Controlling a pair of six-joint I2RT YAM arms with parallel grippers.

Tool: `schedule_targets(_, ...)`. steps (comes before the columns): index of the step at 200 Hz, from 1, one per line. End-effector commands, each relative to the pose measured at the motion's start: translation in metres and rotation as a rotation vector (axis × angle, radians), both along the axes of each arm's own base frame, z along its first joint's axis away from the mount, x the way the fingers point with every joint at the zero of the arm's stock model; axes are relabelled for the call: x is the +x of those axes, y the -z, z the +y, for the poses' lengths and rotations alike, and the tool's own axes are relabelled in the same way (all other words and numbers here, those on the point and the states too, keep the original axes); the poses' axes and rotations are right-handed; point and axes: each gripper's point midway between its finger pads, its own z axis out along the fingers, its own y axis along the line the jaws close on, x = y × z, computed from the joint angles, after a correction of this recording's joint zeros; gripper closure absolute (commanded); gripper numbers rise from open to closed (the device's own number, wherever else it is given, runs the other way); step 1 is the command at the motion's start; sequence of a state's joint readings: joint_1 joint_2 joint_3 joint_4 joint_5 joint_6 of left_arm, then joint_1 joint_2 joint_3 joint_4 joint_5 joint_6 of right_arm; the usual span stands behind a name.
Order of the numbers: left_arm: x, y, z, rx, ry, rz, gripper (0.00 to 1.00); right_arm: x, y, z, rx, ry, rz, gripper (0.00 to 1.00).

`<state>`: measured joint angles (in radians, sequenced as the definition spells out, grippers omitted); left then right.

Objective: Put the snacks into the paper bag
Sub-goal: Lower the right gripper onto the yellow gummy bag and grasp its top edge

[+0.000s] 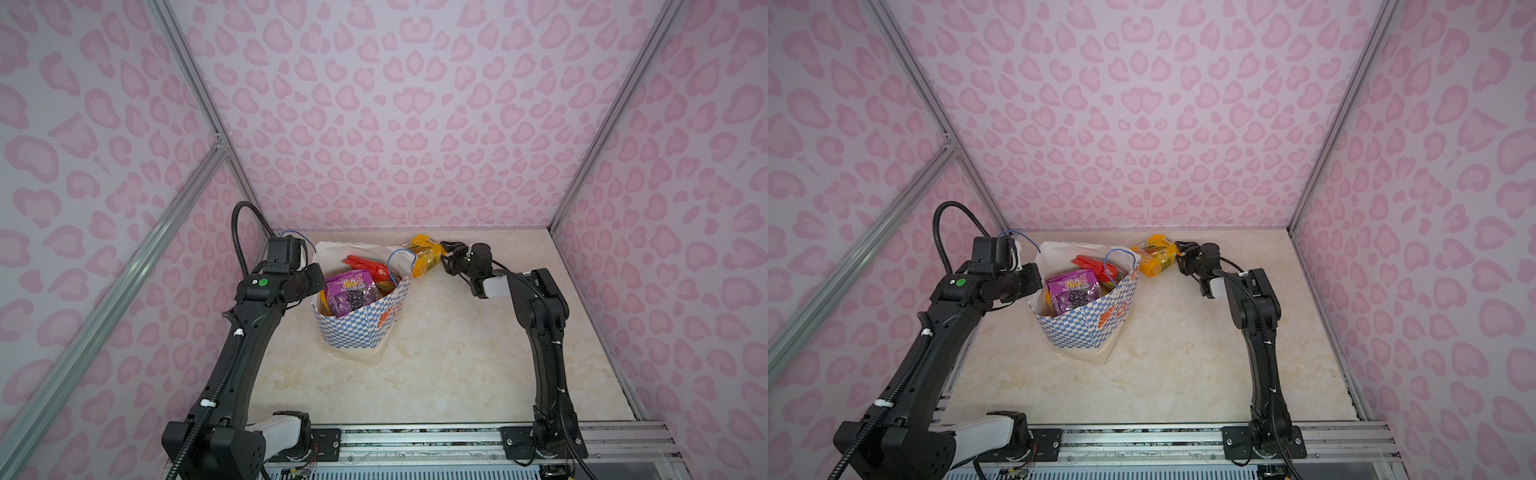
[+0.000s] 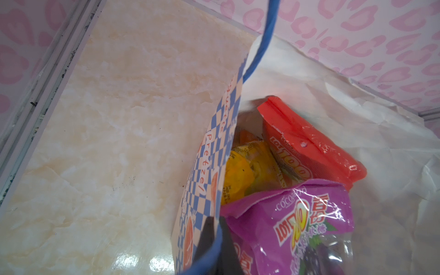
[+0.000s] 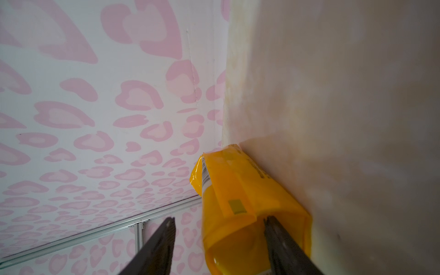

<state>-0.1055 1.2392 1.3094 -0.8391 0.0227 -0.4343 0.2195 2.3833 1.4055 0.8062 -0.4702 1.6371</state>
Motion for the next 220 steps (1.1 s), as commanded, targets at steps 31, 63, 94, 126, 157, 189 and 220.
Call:
schedule_targets(31, 0.000, -0.005, 0.001, 0.003, 0.000, -0.014, 0.94, 0.016, 0.009, -0.004, 0.035, 0.021, -0.007, 0.43)
schedule_targets(63, 0.000, -0.005, 0.002, 0.005, -0.003, -0.013, 0.94, 0.033, 0.010, -0.004, 0.059, 0.003, -0.026, 0.49)
schedule_targets(94, 0.001, -0.004, 0.001, 0.003, -0.004, -0.008, 0.94, 0.044, 0.011, 0.003, 0.068, -0.035, -0.037, 0.64)
schedule_targets(126, 0.003, -0.004, 0.001, 0.000, -0.006, -0.007, 0.94, 0.046, 0.007, 0.011, 0.055, -0.097, -0.048, 0.75)
schedule_targets(157, 0.004, -0.003, 0.001, 0.000, -0.007, -0.004, 0.94, 0.027, 0.001, 0.009, -0.158, -0.159, -0.027, 0.63)
schedule_targets(189, 0.008, 0.001, -0.003, -0.020, 0.003, 0.005, 0.95, 0.019, -0.004, 0.010, -0.316, -0.226, -0.040, 0.50)
schedule_targets(220, 0.008, -0.001, -0.002, -0.016, 0.001, 0.000, 0.95, 0.019, -0.010, 0.012, -0.489, -0.287, -0.033, 0.42)
